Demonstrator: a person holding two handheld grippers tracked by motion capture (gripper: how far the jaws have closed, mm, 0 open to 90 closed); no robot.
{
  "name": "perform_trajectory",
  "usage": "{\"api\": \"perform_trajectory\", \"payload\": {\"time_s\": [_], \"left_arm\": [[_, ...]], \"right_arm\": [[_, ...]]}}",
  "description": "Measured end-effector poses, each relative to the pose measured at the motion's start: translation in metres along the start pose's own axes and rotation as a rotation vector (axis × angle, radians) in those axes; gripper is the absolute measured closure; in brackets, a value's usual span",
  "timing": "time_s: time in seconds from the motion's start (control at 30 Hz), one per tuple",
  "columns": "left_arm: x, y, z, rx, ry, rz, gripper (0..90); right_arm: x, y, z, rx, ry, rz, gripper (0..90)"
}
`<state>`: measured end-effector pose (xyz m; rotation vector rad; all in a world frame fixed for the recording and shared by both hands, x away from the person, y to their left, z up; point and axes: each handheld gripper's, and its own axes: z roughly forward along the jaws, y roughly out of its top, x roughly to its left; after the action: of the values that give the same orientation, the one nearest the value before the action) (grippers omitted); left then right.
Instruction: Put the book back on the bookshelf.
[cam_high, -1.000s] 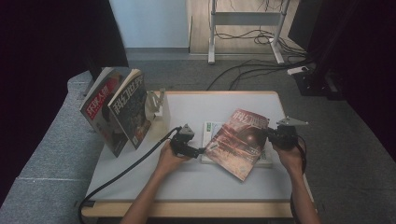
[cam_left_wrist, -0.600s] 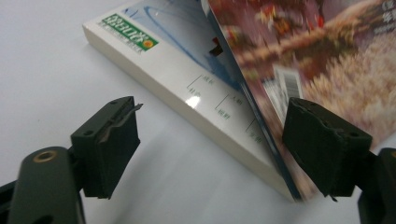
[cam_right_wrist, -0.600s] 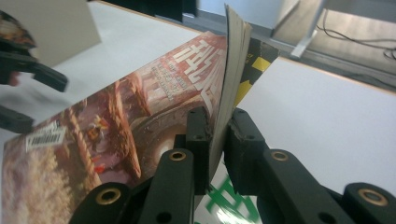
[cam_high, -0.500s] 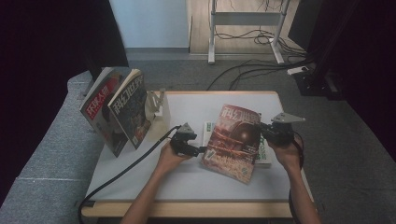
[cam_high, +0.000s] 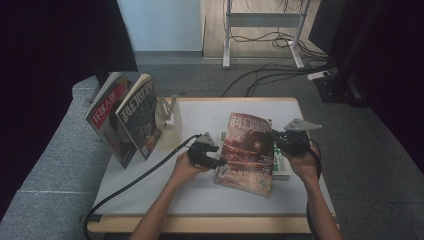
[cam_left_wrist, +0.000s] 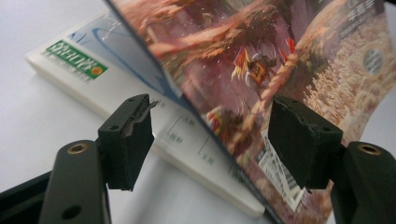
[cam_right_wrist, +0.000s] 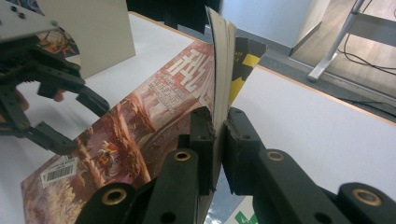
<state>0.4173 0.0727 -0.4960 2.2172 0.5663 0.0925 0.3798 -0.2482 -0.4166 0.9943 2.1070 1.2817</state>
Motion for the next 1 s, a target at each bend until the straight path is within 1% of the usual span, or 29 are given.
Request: {"api": "perform_trajectory", "payload": {"time_s": [0.17, 0.23, 0.37, 0.57, 0.7, 0.8, 0.9, 1.0], "left_arm": [[0.000, 0.011, 0.007, 0.017, -0.004, 0.016, 32.8], [0.002, 0.014, 0.010, 0.020, -0.020, 0.012, 34.6], [0.003, 0.018, 0.012, 0.033, -0.031, 0.009, 35.6], [0.007, 0.018, 0.009, 0.040, -0.060, -0.029, 42.3], [0.009, 0.018, 0.006, 0.042, -0.078, -0.041, 47.2], [0.009, 0.016, 0.004, 0.027, -0.087, -0.047, 50.4], [0.010, 0.012, 0.000, 0.002, -0.107, -0.065, 55.2], [0.009, 0.010, -0.004, -0.018, -0.124, -0.073, 59.4]], "right_arm": [[0.001, 0.001, -0.003, -0.008, 0.009, -0.011, 81.2], [0.001, 0.001, -0.004, -0.015, 0.015, -0.013, 81.0], [0.002, 0.001, -0.006, -0.023, 0.028, -0.013, 80.8], [0.004, 0.002, -0.009, -0.036, 0.051, -0.013, 80.4], [0.007, 0.004, -0.012, -0.042, 0.054, -0.020, 80.3], [0.008, 0.005, -0.014, -0.047, 0.057, -0.022, 80.2], [0.009, 0.005, -0.017, -0.053, 0.063, -0.022, 79.9], [0.009, 0.006, -0.019, -0.059, 0.071, -0.016, 79.5]]}}
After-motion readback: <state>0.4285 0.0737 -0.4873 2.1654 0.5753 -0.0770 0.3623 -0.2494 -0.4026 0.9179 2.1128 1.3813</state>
